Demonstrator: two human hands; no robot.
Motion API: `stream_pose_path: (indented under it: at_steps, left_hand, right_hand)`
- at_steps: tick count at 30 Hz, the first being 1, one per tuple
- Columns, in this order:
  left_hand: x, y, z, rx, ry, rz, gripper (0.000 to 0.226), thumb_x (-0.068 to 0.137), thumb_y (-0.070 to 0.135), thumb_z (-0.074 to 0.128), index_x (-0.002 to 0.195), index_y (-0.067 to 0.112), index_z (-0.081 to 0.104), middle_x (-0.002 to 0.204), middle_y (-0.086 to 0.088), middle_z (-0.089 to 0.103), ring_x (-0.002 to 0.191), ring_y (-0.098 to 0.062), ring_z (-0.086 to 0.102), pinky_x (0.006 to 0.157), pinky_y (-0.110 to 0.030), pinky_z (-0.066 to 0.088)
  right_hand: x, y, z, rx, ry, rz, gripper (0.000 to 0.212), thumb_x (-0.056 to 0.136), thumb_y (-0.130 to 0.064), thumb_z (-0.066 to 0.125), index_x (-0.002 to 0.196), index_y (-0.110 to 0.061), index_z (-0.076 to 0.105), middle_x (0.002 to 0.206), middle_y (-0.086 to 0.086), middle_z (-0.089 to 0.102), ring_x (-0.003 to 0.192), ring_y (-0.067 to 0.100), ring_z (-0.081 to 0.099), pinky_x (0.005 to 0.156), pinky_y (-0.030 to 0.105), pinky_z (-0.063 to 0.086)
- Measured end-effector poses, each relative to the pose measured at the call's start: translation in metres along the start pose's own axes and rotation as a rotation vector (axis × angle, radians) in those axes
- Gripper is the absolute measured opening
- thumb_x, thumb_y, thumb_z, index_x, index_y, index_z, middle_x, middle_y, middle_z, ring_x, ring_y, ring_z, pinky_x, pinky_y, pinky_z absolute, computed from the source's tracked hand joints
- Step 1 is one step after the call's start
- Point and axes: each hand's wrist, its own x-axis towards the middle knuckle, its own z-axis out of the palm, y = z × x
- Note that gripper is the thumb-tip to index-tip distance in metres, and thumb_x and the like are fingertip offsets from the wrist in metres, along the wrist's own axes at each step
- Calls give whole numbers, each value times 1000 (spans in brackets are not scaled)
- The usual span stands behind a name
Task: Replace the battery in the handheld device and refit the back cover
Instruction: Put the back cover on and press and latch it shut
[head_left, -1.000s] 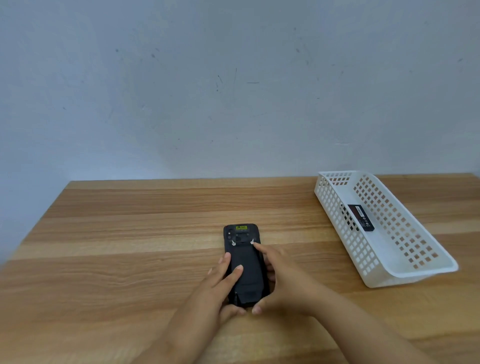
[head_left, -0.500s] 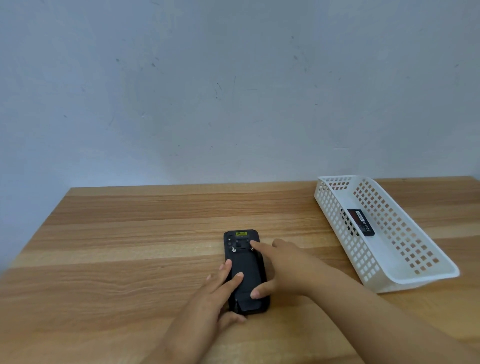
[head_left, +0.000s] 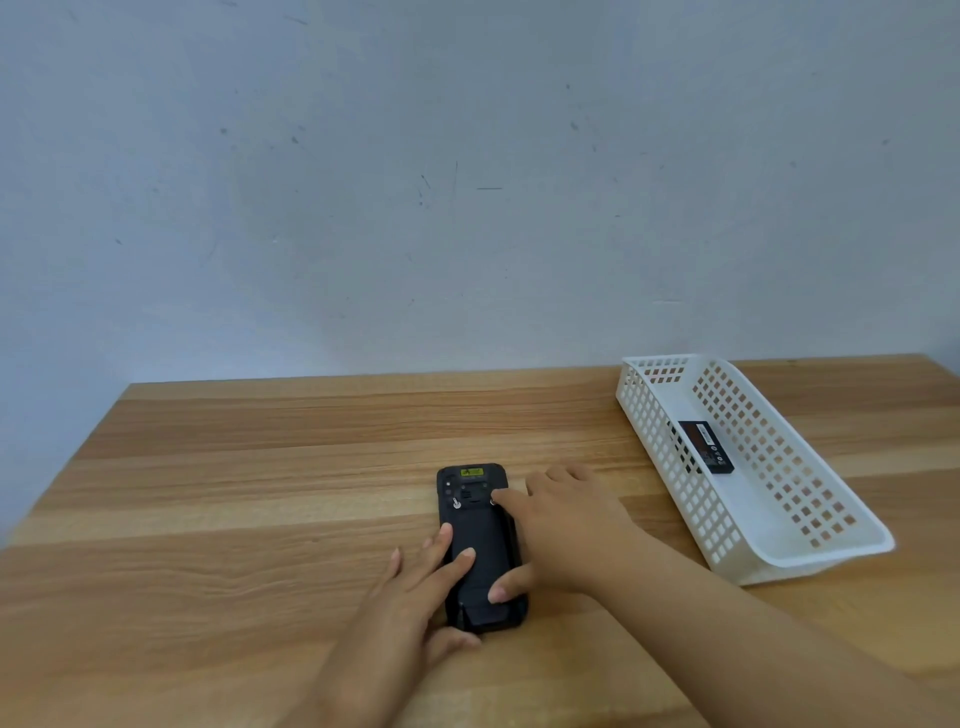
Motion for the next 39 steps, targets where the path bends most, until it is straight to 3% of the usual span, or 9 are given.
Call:
stream_pose_path:
  at_steps: [5,9,15,18,23,26,28,32,39]
  left_hand:
    - [0,3,-5,52,-7,-15,77,64,63,42,135,51,15,136,0,40,123,-9,38,89,-55,33]
    - [1,6,-9,98,-41,-40,70,64,63,40,126,31,41,134,-2,44,118,-11,46,89,-46,37]
    - [2,9,-10,86,-61,-57,70,63,62,40,125,29,41,133,-1,42,116,-13,49,94,-38,37]
    - [2,8,-8,3,-66,-80,72,61,61,43,125,30,38,135,0,36,122,-10,38,103,-27,20]
    - [2,8,-8,-8,-52,-74,72,62,61,44,126,30,38,135,0,36,121,-14,42,99,-37,31]
    - [4,11,-14,-77,-92,-118,83,59,66,44,135,33,33,142,6,19,133,-11,23,110,-42,18]
    - [5,13,-24,-135,-239,-176,93,49,82,42,132,43,23,144,17,2,135,-1,7,114,-28,6]
    - [14,11,-46,-101,-364,-192,109,38,96,30,135,45,25,143,29,4,133,7,9,109,-15,9]
    - [42,26,-72,388,-441,-74,113,45,85,44,141,35,13,142,11,27,129,-12,26,107,-28,19]
  right_hand:
    - [0,-1,1,5,11,13,98,60,-81,52,137,-22,35,139,10,45,132,29,34,117,47,8]
    - [0,-2,4,81,8,39,97,60,-78,57,137,-23,34,140,8,42,136,27,29,117,48,-5]
    - [-2,-3,10,309,-40,117,95,59,-70,65,138,-32,28,141,3,38,138,22,25,116,49,-12]
    - [-3,-4,12,367,-48,144,95,60,-67,67,139,-33,28,141,2,37,138,20,26,115,49,-13]
    - [-3,-5,11,410,-73,145,93,61,-63,69,138,-31,28,138,-1,40,135,20,30,118,48,-6]
    - [-5,-4,11,535,-75,136,89,63,-54,74,136,-29,31,134,-4,43,127,18,41,109,39,29]
    - [-9,-4,15,625,-68,107,88,64,-50,76,138,-32,31,135,-6,42,124,16,44,100,34,40]
    - [-19,-4,28,693,-57,17,86,71,-48,72,143,-35,27,145,-12,39,130,10,38,107,26,32]
    - [-22,-5,39,772,-22,-5,85,74,-48,70,144,-35,23,148,-12,35,134,9,34,110,25,29]
